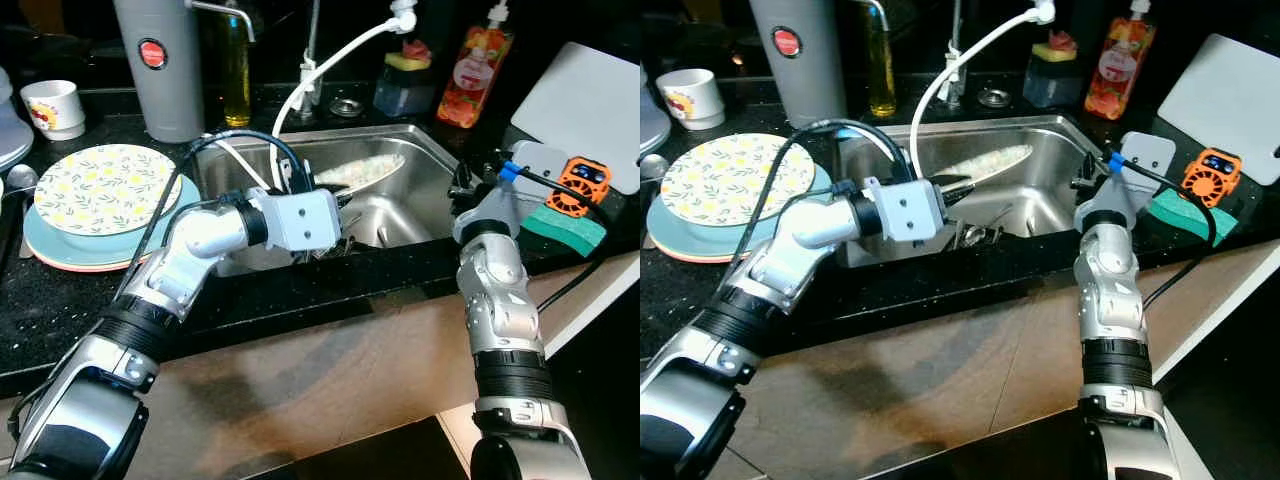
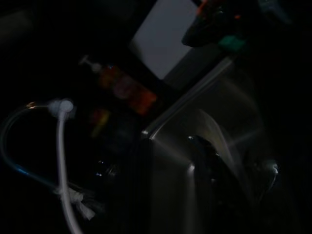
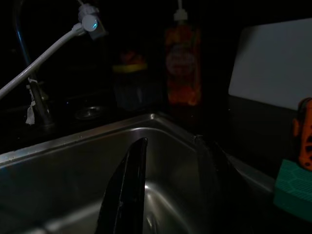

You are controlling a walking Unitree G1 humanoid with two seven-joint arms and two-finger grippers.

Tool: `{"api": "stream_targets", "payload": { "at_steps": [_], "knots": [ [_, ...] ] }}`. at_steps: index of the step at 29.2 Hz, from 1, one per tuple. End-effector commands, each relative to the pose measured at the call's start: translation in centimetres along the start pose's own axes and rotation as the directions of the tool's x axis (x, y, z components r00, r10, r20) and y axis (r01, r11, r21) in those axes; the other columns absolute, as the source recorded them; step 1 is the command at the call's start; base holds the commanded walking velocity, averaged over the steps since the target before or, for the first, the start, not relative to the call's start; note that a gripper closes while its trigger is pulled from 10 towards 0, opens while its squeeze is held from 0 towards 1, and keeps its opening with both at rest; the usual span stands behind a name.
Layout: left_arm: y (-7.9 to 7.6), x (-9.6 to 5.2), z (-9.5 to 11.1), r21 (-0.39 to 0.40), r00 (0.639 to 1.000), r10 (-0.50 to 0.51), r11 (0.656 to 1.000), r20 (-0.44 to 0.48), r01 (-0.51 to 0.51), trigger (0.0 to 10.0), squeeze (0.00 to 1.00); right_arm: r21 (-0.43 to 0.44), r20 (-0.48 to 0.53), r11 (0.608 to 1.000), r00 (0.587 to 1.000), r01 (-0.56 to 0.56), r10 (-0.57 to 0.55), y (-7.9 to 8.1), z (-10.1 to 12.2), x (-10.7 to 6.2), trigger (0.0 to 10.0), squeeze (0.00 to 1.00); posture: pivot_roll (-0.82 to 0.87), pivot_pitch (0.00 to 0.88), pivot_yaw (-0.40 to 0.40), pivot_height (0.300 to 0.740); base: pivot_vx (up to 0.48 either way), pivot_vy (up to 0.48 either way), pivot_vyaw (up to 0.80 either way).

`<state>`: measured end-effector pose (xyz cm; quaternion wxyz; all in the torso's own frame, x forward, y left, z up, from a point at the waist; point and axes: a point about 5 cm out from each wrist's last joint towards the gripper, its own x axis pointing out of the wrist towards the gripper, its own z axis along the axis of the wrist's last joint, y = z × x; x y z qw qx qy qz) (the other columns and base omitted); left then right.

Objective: Kitchen organization

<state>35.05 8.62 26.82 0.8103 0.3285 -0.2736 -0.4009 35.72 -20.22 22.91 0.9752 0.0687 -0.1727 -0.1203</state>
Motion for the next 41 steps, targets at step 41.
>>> {"api": "stream_targets", "payload": {
  "at_steps": [41],
  "knots": [
    [6.6,-21.8,-5.2,0.118,0.55,-0.174,0.883,-0.817,0.455,10.0,0.0,0.022,-0.018,0.999,0.999,-0.039,0.039,1.1,-0.8,-0.7,10.0,0.0,0.18,0.0,-0.034,0.74,0.0,0.0,0.0]
  ]
}}
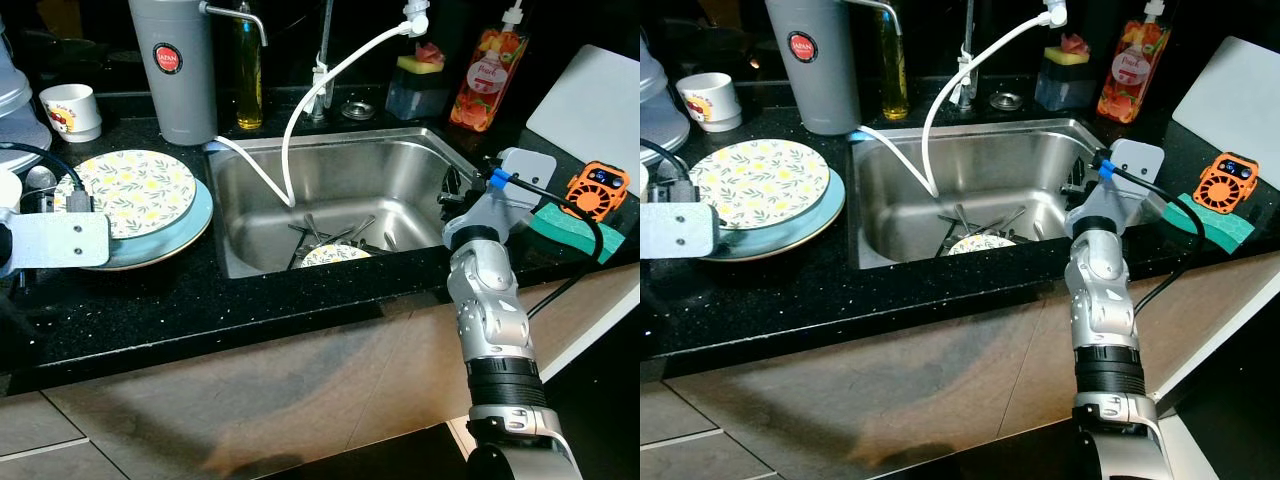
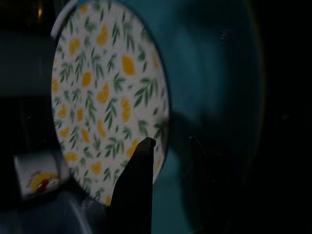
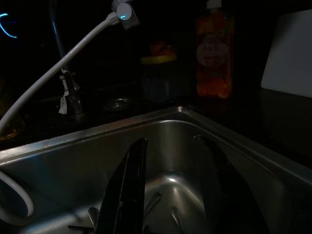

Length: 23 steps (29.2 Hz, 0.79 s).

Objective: Kitchen organization

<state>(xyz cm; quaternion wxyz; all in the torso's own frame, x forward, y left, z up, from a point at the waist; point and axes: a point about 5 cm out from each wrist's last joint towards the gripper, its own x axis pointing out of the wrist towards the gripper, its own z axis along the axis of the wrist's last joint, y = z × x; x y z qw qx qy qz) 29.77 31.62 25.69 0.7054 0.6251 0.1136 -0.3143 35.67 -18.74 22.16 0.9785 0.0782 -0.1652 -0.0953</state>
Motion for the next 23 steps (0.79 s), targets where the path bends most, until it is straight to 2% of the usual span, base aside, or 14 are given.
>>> {"api": "stream_targets", "payload": {
  "at_steps": [1,3,5,6,7,8,13,15,18,19,20,21,22,23],
  "knots": [
    [-0.7,1.1,-0.1,0.031,1.0,0.009,0.999,-0.021,-0.008,10.0,0.0,-0.003,0.003,1.0,1.0,0.006,-0.006,-0.2,0.0,0.0,10.0,0.0,0.18,0.0,-0.034,0.74,0.0,0.0,0.0],
    [-0.4,2.6,-0.5,0.092,0.985,0.144,0.986,-0.091,-0.136,10.0,0.0,-0.002,-0.001,1.0,1.0,0.005,-0.005,-0.1,-0.1,0.0,10.0,0.0,0.19,0.0,-0.036,0.74,0.0,0.0,0.0],
    [-0.7,3.4,-0.7,0.108,0.977,0.178,0.98,-0.118,-0.165,8.2,0.0,0.0,-0.002,1.0,1.0,0.004,-0.004,0.0,-0.1,0.0,10.0,0.0,0.19,0.0,-0.037,0.74,0.0,0.0,0.0],
    [-1.0,3.8,-0.7,0.117,0.974,0.19,0.977,-0.125,-0.176,4.1,0.0,0.001,-0.001,1.0,1.0,0.003,-0.003,0.0,-0.1,0.0,10.0,0.0,0.19,0.0,-0.037,0.74,0.0,0.0,0.0],
    [-1.0,3.8,-0.7,0.117,0.974,0.19,0.977,-0.125,-0.176,4.1,0.0,0.001,-0.001,1.0,1.0,0.003,-0.003,0.0,-0.1,0.0,10.0,0.0,0.19,0.0,-0.037,0.74,0.0,0.0,0.0],
    [-1.4,4.5,-0.7,0.127,0.969,0.213,0.972,-0.126,-0.197,0.0,0.0,0.002,-0.001,1.0,1.0,0.002,-0.002,0.1,-0.1,0.1,10.0,0.0,0.19,0.0,-0.037,0.74,0.0,0.0,0.0],
    [-1.2,5.0,-0.2,0.14,0.962,0.255,0.961,-0.099,-0.24,0.0,0.0,-0.001,0.001,1.0,1.0,0.002,-0.002,0.0,0.0,0.1,10.0,0.0,0.19,0.0,-0.037,0.74,0.0,0.0,0.0],
    [-0.4,5.0,0.3,0.171,0.947,0.315,0.939,-0.069,-0.3,0.0,0.0,-0.004,0.002,1.0,1.0,0.007,-0.007,-0.2,0.1,0.1,10.0,0.0,0.18,0.0,-0.038,0.74,0.0,0.0,0.0],
    [1.9,4.3,1.4,0.227,0.885,0.467,0.862,-0.002,-0.454,0.0,0.0,-0.006,0.002,1.0,1.0,0.012,-0.012,-0.4,0.1,0.1,10.0,0.0,0.18,0.0,-0.038,0.74,0.0,0.0,0.0],
    [1.9,4.3,1.4,0.227,0.885,0.467,0.862,-0.002,-0.454,0.0,0.0,-0.006,0.002,1.0,1.0,0.012,-0.012,-0.4,0.1,0.1,10.0,0.0,0.18,0.0,-0.038,0.74,0.0,0.0,0.0],
    [3.1,3.8,1.8,0.244,0.844,0.536,0.816,0.019,-0.524,0.0,0.0,-0.006,0.002,1.0,1.0,0.012,-0.012,-0.4,0.1,0.1,10.0,0.0,0.18,0.0,-0.039,0.74,0.0,0.0,0.0],
    [3.1,3.8,1.8,0.244,0.844,0.536,0.816,0.019,-0.524,0.0,0.0,-0.006,0.002,1.0,1.0,0.012,-0.012,-0.4,0.1,0.1,10.0,0.0,0.18,0.0,-0.039,0.74,0.0,0.0,0.0],
    [4.2,3.2,2.3,0.258,0.8,0.598,0.767,0.049,-0.588,0.0,0.0,-0.006,0.001,1.0,1.0,0.011,-0.011,-0.4,0.0,0.0,10.0,0.0,0.18,0.0,-0.04,0.74,0.0,0.0,0.0],
    [4.2,3.2,2.3,0.258,0.8,0.598,0.767,0.049,-0.588,0.0,0.0,-0.006,0.001,1.0,1.0,0.011,-0.011,-0.4,0.0,0.0,10.0,0.0,0.18,0.0,-0.04,0.74,0.0,0.0,0.0]
  ]
}}
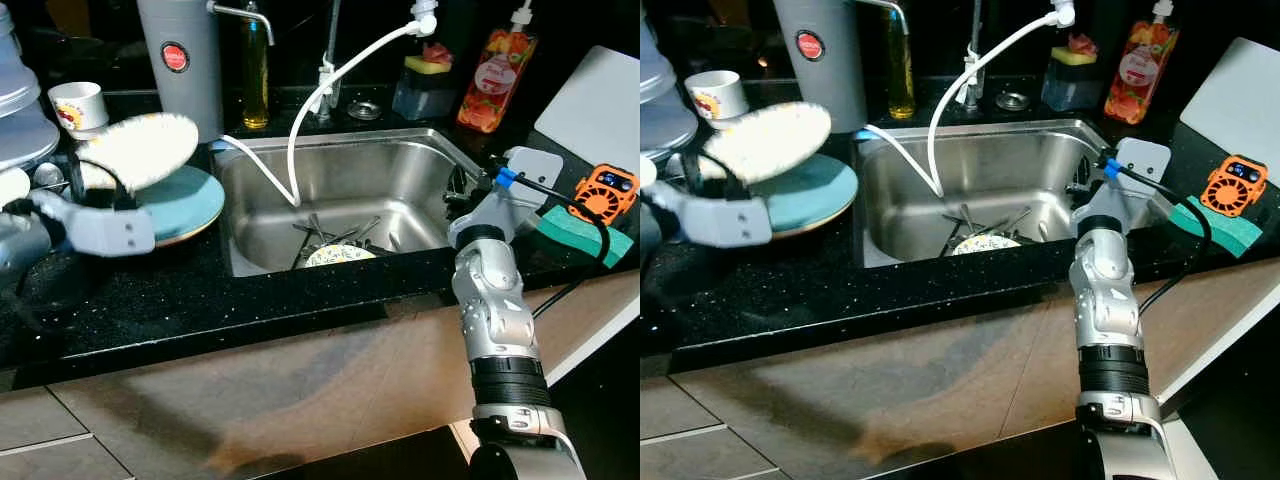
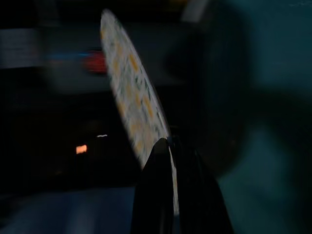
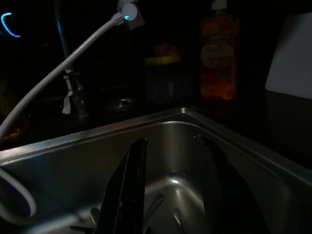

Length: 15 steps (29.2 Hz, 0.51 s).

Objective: Kitchen organization

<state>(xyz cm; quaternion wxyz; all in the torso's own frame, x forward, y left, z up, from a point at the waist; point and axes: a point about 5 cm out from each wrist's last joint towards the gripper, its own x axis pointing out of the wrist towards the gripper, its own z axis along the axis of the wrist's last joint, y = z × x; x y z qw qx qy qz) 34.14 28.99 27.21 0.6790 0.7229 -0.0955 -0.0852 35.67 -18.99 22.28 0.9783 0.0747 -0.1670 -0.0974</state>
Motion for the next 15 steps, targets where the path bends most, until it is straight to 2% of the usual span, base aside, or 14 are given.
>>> {"api": "stream_targets", "payload": {
  "at_steps": [1,3,4,5,7,8,9,11,12,13,14,15],
  "knots": [
    [3.6,0.3,1.3,0.024,0.973,0.217,0.975,0.072,-0.22,10.0,0.0,0.002,-0.003,1.0,1.0,0.005,-0.005,0.0,0.0,0.0,10.0,0.0,0.18,0.001,-0.045,0.74,0.0,0.0,0.0],
    [3.6,0.3,1.3,0.024,0.973,0.217,0.975,0.072,-0.22,10.0,0.0,0.002,-0.003,1.0,1.0,0.005,-0.005,0.0,0.0,0.0,10.0,0.0,0.18,0.001,-0.045,0.74,0.0,0.0,0.0],
    [4.6,0.3,1.9,0.03,0.957,0.272,0.961,0.102,-0.276,10.0,0.0,0.003,-0.001,1.0,1.0,0.002,-0.002,0.0,0.0,0.1,10.0,0.0,0.18,0.002,-0.045,0.74,0.0,0.0,0.0],
    [4.6,0.3,1.9,0.03,0.957,0.272,0.961,0.102,-0.276,10.0,0.0,0.003,-0.001,1.0,1.0,0.002,-0.002,0.0,0.0,0.1,10.0,0.0,0.18,0.002,-0.045,0.74,0.0,0.0,0.0],
    [5.6,0.4,3.3,0.016,0.929,0.324,0.943,0.18,-0.332,10.0,0.0,0.003,0.014,0.999,0.999,-0.038,0.038,0.5,0.4,0.1,10.0,0.0,0.18,0.0,-0.046,0.74,0.0,0.0,0.0],
    [5.6,0.4,3.3,0.016,0.929,0.324,0.943,0.18,-0.332,10.0,0.0,0.003,0.014,0.999,0.999,-0.038,0.038,0.5,0.4,0.1,10.0,0.0,0.18,0.0,-0.046,0.74,0.0,0.0,0.0],
    [5.6,0.4,3.9,0.009,0.923,0.325,0.943,0.205,-0.334,10.0,0.0,0.025,0.032,0.997,0.997,-0.07,0.069,1.0,0.7,0.0,10.0,0.0,0.18,0.0,-0.046,0.74,0.0,0.0,0.0],
    [5.2,0.5,5.0,0.005,0.909,0.317,0.944,0.269,-0.331,10.0,0.0,0.16,0.071,0.967,0.98,-0.197,0.188,2.4,1.6,-0.5,10.0,0.0,0.18,0.0,-0.046,0.74,0.0,0.0,0.0],
    [5.2,0.5,5.0,0.005,0.909,0.317,0.944,0.269,-0.331,10.0,0.0,0.16,0.071,0.967,0.98,-0.197,0.188,2.4,1.6,-0.5,10.0,0.0,0.18,0.0,-0.046,0.74,0.0,0.0,0.0],
    [5.0,0.6,5.3,0.005,0.903,0.318,0.943,0.289,-0.334,10.0,0.0,0.208,0.086,0.945,0.967,-0.254,0.241,3.0,1.9,-0.8,10.0,0.0,0.18,0.001,-0.052,0.74,0.0,0.0,0.0],
    [4.2,1.3,6.5,0.006,0.889,0.309,0.944,0.339,-0.331,10.0,0.0,0.332,0.147,0.818,0.883,-0.469,0.446,5.2,3.1,-2.2,10.0,0.0,0.19,0.002,-0.059,0.74,0.0,0.0,0.0],
    [4.2,1.3,6.5,0.006,0.889,0.309,0.944,0.339,-0.331,10.0,0.0,0.332,0.147,0.818,0.883,-0.469,0.446,5.2,3.1,-2.2,10.0,0.0,0.19,0.002,-0.059,0.74,0.0,0.0,0.0]
  ]
}}
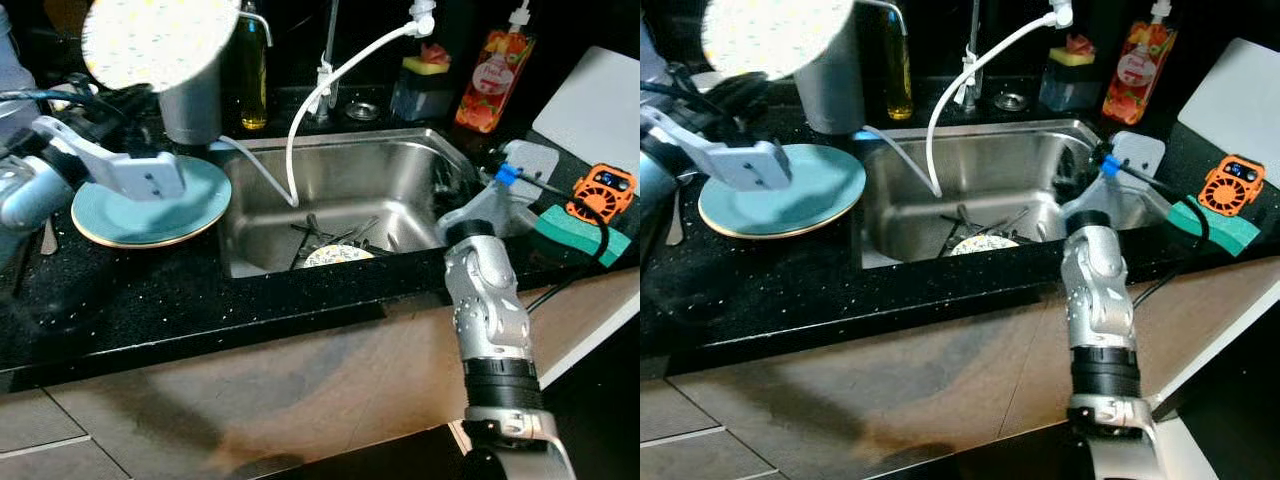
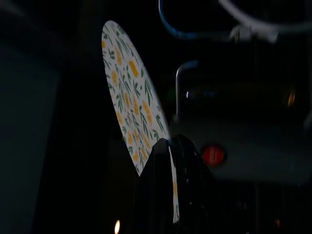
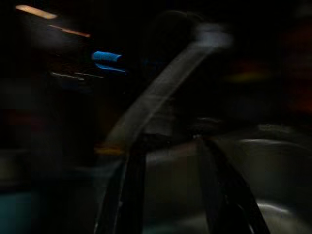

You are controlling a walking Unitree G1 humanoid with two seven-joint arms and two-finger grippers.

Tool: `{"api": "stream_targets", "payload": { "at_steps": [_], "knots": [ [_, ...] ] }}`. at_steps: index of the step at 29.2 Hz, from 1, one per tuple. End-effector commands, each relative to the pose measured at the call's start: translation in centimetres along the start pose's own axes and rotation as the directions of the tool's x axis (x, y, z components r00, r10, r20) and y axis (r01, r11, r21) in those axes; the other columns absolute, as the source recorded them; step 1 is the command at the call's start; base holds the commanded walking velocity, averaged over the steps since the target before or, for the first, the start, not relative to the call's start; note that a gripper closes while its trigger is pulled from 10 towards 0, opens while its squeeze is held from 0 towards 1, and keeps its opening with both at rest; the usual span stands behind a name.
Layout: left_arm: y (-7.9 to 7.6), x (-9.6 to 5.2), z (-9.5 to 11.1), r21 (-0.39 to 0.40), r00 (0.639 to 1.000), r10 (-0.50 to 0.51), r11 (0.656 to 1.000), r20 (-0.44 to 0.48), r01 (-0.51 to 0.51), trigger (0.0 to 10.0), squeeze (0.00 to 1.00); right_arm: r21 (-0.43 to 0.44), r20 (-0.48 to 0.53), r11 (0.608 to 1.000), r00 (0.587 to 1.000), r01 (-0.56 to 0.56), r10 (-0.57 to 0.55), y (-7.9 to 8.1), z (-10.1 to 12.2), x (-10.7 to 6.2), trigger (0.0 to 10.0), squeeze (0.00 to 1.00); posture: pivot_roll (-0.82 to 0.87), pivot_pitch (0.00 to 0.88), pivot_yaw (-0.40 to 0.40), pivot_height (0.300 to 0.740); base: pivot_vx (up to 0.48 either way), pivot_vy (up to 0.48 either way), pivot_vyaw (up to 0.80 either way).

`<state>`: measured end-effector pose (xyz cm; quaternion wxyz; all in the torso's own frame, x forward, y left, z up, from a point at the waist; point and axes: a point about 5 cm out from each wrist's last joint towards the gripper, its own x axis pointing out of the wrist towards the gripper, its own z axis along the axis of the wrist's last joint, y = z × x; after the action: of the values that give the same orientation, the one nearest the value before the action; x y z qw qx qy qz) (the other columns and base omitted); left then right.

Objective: Kitchen organization

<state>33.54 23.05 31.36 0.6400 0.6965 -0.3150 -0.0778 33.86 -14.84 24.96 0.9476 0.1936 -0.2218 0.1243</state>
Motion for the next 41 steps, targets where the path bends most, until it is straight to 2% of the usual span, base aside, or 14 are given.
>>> {"api": "stream_targets", "payload": {
  "at_steps": [1,2,7,9,10,12,18,20,23,25,29,41],
  "knots": [
    [-1.3,1.1,1.6,0.0,0.997,0.002,1.0,0.075,-0.002,10.0,0.0,0.174,0.02,0.958,0.974,-0.226,0.226,3.0,0.6,-0.3,10.0,0.0,0.19,0.002,-0.062,0.74,0.0,0.0,0.0],
    [-1.6,1.3,1.9,0.004,0.996,-0.001,1.0,0.087,0.001,10.0,0.0,0.219,0.031,0.941,0.966,-0.259,0.258,3.4,0.7,-0.4,10.0,0.0,0.19,0.002,-0.062,0.74,0.0,0.0,0.0],
    [-1.9,2.4,3.2,-0.006,0.99,0.011,1.0,0.139,-0.01,10.0,0.0,0.292,0.046,0.908,0.952,-0.301,0.301,3.9,0.9,-0.4,10.0,0.0,0.18,0.0,-0.062,0.74,0.0,0.0,0.0],
    [-2.0,3.3,4.4,-0.047,0.984,0.053,0.998,0.169,-0.046,10.0,0.0,0.421,0.059,0.845,0.939,-0.331,0.338,4.4,0.9,-0.6,10.0,0.0,0.18,0.0,-0.06,0.74,0.0,0.0,0.0],
    [-2.0,3.3,4.4,-0.047,0.984,0.053,0.998,0.169,-0.046,10.0,0.0,0.421,0.059,0.845,0.939,-0.331,0.338,4.4,0.9,-0.6,10.0,0.0,0.18,0.0,-0.06,0.74,0.0,0.0,0.0],
    [-2.6,3.8,5.4,-0.076,0.979,0.071,0.995,0.192,-0.057,10.0,0.0,0.519,0.082,0.784,0.933,-0.34,0.351,4.7,0.9,-0.8,10.0,0.0,0.17,0.0,-0.056,0.74,0.0,0.0,0.0],
    [-3.4,4.3,6.6,-0.107,0.97,0.083,0.992,0.228,-0.06,10.0,0.0,0.603,0.081,0.74,0.946,-0.298,0.315,4.4,1.0,-0.8,10.0,0.0,0.17,0.0,-0.056,0.74,0.0,0.0,0.0],
    [-3.4,4.3,6.6,-0.107,0.97,0.083,0.992,0.228,-0.06,10.0,0.0,0.603,0.081,0.74,0.946,-0.298,0.315,4.4,1.0,-0.8,10.0,0.0,0.17,0.0,-0.056,0.74,0.0,0.0,0.0],
    [-4.3,4.6,7.8,-0.128,0.963,0.071,0.991,0.262,-0.039,10.0,0.0,0.667,0.09,0.693,0.953,-0.272,0.288,4.0,1.1,-0.6,10.0,0.0,0.17,0.0,-0.065,0.74,0.0,0.0,0.0],
    [-4.7,4.7,8.5,-0.142,0.957,0.069,0.989,0.281,-0.03,10.0,0.0,0.667,0.078,0.696,0.955,-0.264,0.288,4.0,1.0,-0.4,10.0,0.0,0.17,0.0,-0.068,0.74,0.0,0.0,0.0],
    [-5.2,4.7,9.2,-0.155,0.953,0.064,0.988,0.298,-0.017,10.0,0.0,0.631,0.037,0.739,0.961,-0.235,0.274,3.7,0.8,-0.1,10.0,0.0,0.17,0.0,-0.069,0.74,0.0,0.0,0.0],
    [-5.9,4.8,11.2,-0.196,0.933,0.069,0.981,0.353,0.001,10.0,0.0,0.629,-0.003,0.755,0.971,-0.186,0.241,3.4,0.6,0.3,10.0,0.0,0.16,0.0,-0.069,0.74,0.0,0.0,0.0]
  ]
}}
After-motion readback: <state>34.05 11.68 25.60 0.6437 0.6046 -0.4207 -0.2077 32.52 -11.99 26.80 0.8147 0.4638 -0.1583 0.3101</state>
